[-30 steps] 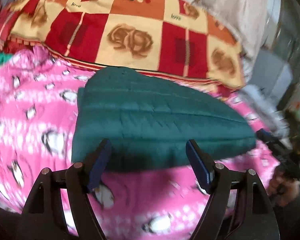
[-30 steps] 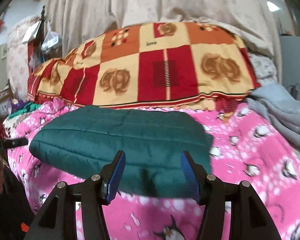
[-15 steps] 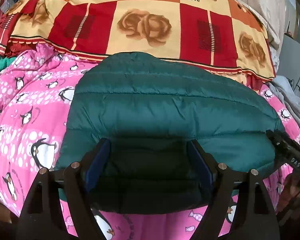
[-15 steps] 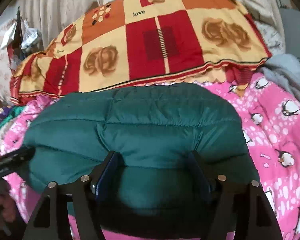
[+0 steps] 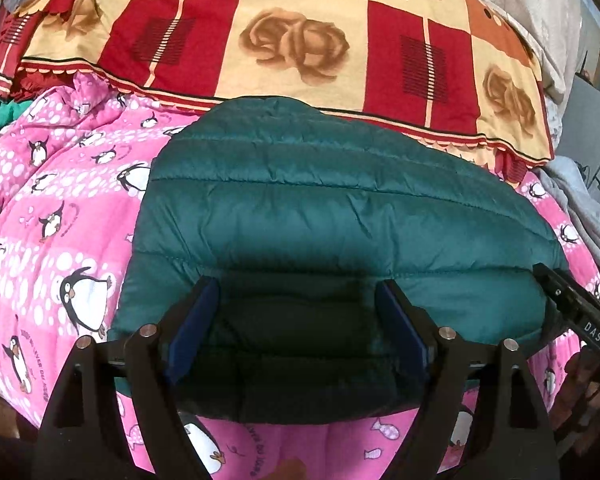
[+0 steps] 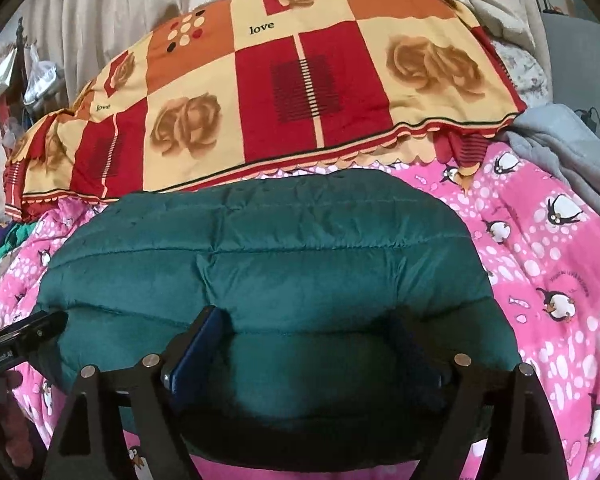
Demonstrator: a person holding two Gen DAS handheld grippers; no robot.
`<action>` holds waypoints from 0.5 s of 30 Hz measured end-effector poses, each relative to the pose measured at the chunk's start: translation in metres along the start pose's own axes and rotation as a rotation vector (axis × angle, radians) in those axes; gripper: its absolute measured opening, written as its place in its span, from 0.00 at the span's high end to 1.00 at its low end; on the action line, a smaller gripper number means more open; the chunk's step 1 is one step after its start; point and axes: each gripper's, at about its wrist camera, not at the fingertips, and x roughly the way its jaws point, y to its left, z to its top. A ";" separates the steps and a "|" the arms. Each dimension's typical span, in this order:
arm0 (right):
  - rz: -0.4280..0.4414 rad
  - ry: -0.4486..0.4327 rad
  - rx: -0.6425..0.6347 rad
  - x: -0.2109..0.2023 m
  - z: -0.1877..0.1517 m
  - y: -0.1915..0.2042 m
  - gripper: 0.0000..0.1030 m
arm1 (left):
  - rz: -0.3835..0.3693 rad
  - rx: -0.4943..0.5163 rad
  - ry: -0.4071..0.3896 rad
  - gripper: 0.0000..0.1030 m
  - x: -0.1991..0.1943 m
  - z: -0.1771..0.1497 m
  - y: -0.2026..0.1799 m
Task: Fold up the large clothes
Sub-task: 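Lower the folded jacket onto the blanket and open both tools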
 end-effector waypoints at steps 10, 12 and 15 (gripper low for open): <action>-0.029 0.077 -0.057 0.009 0.001 0.006 0.16 | -0.059 0.014 0.091 0.00 -0.002 0.015 -0.009; -0.026 0.104 -0.056 -0.001 0.008 0.006 0.18 | -0.067 -0.011 0.070 0.00 -0.025 0.021 -0.010; 0.004 0.037 -0.036 -0.054 0.019 0.005 0.18 | 0.022 0.032 0.001 0.00 -0.073 0.022 -0.020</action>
